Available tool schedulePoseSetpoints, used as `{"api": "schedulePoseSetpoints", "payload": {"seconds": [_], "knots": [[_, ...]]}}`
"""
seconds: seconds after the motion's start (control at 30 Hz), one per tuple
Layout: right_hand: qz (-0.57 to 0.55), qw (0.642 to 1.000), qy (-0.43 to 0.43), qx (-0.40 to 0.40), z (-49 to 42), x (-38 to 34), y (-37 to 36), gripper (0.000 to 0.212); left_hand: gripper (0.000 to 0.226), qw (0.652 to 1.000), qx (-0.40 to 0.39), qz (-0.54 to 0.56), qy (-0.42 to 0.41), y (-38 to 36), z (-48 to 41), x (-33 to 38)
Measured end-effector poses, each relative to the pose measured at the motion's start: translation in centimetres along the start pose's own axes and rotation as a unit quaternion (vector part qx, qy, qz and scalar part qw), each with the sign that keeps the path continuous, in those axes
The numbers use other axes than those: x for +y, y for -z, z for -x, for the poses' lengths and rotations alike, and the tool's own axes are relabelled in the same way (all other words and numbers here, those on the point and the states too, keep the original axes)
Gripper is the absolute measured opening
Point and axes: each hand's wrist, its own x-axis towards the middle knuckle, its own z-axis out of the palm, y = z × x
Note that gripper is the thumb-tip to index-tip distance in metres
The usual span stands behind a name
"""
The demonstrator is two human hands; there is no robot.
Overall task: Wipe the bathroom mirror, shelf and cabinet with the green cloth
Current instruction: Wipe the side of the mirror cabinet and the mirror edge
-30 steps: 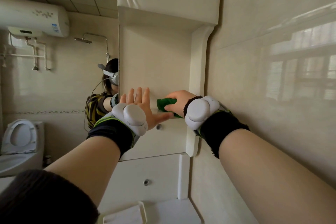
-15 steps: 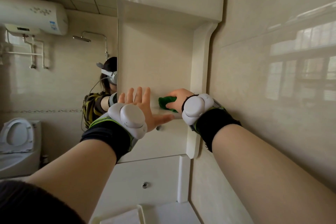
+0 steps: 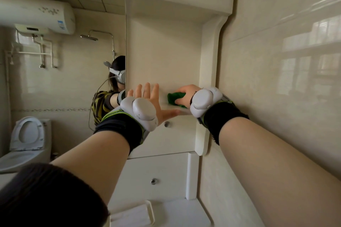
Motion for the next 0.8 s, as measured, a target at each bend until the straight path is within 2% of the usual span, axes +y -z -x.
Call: {"api": "schedulePoseSetpoints", "payload": {"seconds": [0.33, 0.67, 0.8], "knots": [[0.056, 0.998, 0.0, -0.008, 1.8, -0.4, 0.8, 0.036, 0.113, 1.0, -0.009, -0.015, 0.0, -0.6, -0.6, -0.3], [0.079, 0.997, -0.002, 0.011, 3.6, -0.4, 1.2, 0.032, 0.13, 1.0, -0.023, -0.003, 0.003, -0.5, -0.7, -0.2], [0.091, 0.996, 0.001, 0.009, 3.3, -0.2, 1.1, 0.031, 0.126, 0.999, -0.048, -0.007, -0.002, -0.2, -0.5, -0.3]]}}
